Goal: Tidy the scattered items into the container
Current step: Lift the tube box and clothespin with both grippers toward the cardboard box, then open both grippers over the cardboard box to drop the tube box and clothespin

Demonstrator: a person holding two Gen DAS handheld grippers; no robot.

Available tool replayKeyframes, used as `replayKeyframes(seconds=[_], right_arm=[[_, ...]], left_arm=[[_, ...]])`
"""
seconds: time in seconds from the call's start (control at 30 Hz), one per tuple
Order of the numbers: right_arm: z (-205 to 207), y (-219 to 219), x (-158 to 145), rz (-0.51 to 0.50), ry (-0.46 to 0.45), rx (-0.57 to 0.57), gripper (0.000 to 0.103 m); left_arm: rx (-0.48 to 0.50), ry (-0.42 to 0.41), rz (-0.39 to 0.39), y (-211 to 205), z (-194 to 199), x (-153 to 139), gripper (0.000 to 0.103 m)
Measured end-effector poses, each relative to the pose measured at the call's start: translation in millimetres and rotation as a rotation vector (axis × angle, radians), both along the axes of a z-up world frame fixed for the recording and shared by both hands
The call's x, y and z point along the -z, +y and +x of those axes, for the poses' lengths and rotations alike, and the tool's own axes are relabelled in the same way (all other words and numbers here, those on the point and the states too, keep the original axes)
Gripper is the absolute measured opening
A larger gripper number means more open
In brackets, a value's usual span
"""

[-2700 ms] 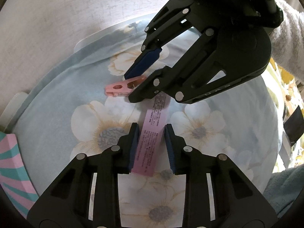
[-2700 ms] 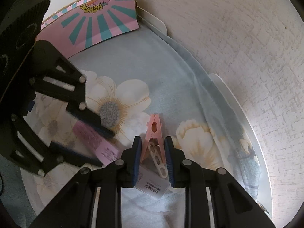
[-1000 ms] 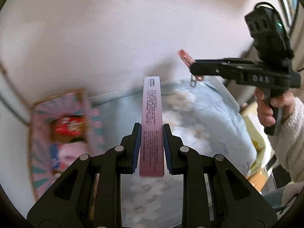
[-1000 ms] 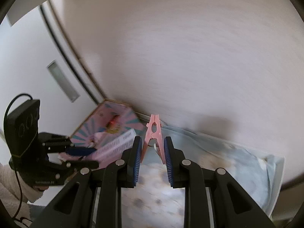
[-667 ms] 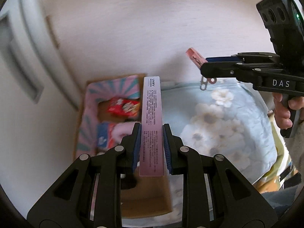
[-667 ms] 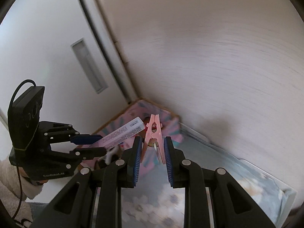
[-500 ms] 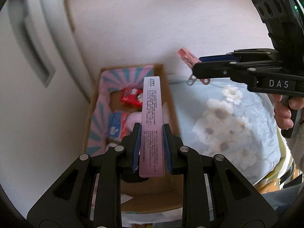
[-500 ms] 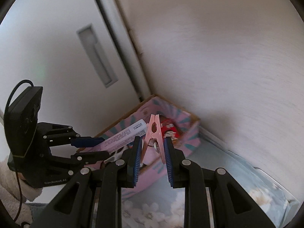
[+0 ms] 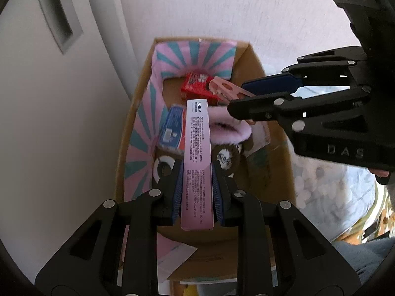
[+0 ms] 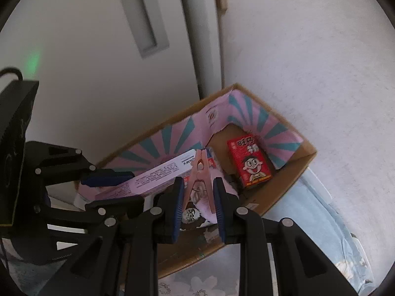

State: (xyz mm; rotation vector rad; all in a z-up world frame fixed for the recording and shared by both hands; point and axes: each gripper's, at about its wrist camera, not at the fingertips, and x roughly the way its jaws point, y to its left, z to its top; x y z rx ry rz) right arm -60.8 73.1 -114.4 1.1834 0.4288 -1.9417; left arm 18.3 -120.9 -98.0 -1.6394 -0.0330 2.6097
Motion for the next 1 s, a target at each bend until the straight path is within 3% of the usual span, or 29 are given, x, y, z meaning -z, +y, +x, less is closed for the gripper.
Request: replayKeyframes(seconds=[0.3, 0.63, 0.67, 0.73, 0.77, 0.8, 0.83, 0.87, 1.0], right_arm=[[3, -6, 21, 0.069, -0.041, -0.02, 0.022], [8, -7, 20, 0.074, -0.04, -0.021, 0.022], [8, -7, 20, 0.073, -0.048, -0.017, 0.022], [8, -6, 19, 0.067, -0.081, -0.013, 0.025], [10, -6, 18, 0.07, -0.08, -0.009, 0.037], [11, -5, 17, 0.08, -0.071, 0.002, 0.048], [12, -5, 15, 0.09, -0.058, 0.015, 0.066], [13, -3, 13, 0.093, -0.039, 0.032, 0.072], [16, 7, 4, 0.051, -0.045, 0.073, 0.072]], left_arm=[[0.012, -0.042, -0.001, -2, -4, 16, 0.02], [-0.006, -0.042, 0.003, -6, -2, 15, 0.02], [-0.012, -0.041, -0.001, -6, -2, 14, 0.024], [-0.019, -0.045, -0.011, -5, -2, 12, 0.058], [-0.029, -0.044, -0.024, -4, -2, 11, 0.09], [-0.036, -0.033, -0.033, -3, -2, 9, 0.102], [-0.038, -0.019, -0.031, -7, -2, 7, 0.102], [-0.035, -0.012, -0.027, -7, -3, 2, 0.102], [-0.033, -0.018, -0.055, 4, -2, -1, 0.102]])
